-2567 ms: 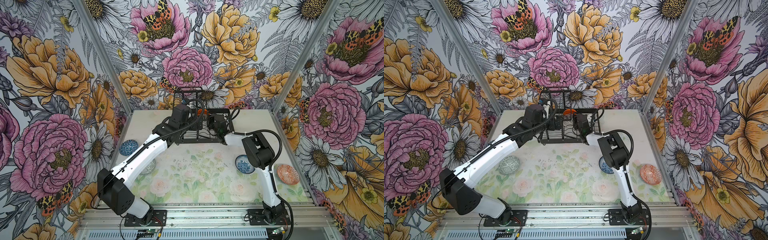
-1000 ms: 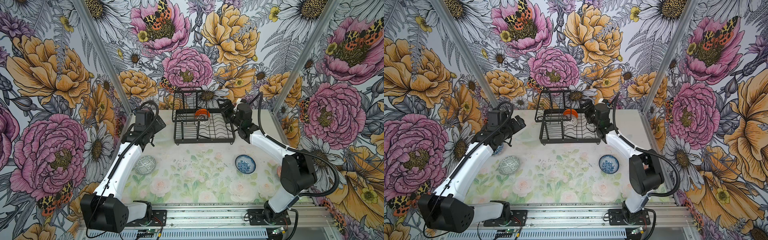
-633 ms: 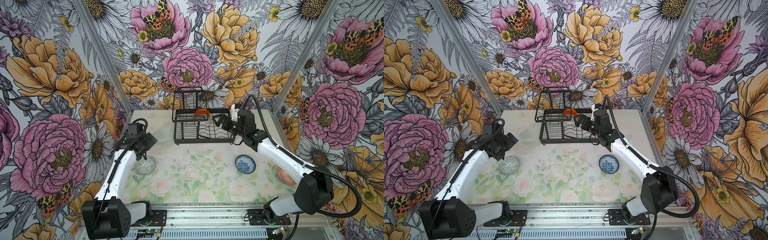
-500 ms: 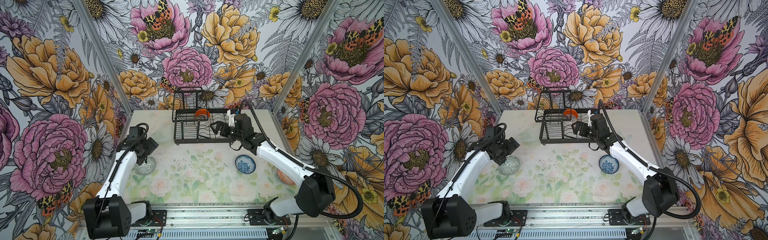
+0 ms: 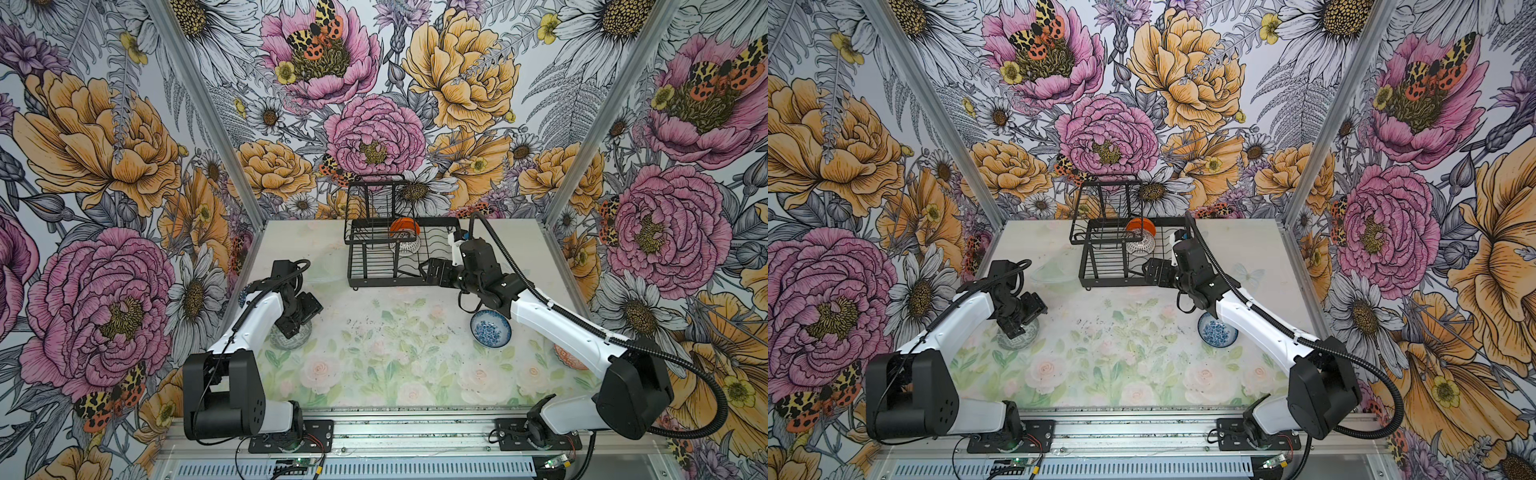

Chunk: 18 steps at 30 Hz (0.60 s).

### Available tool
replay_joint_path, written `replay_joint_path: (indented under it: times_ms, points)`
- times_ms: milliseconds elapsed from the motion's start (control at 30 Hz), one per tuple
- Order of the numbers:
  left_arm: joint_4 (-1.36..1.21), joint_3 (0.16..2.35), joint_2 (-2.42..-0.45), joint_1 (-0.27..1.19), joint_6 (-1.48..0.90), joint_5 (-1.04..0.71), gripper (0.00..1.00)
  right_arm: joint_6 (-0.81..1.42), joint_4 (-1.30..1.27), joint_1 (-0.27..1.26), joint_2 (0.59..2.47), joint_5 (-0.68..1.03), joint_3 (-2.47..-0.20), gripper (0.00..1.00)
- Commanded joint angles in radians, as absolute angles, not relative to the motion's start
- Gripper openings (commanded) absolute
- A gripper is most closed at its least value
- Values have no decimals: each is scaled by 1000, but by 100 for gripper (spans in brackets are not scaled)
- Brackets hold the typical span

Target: Load the bowls into the dish rack

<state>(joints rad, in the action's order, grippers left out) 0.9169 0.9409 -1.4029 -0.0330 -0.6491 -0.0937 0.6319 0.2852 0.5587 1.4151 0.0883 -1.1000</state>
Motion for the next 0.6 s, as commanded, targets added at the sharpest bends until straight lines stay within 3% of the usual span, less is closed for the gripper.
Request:
replay_joint_path:
  times_ms: [0,267,567]
  points:
    - [914,942,-1436,-7,-619,-59,72,565,292,580,1366,66,-1089,99]
    - [917,949,-1504,24,-575,-19,55,432,297,654,1321,123,-1077,99]
    - [935,975,-1577,-6,-472,15,46,431,279,708,1360,68,-1079,99]
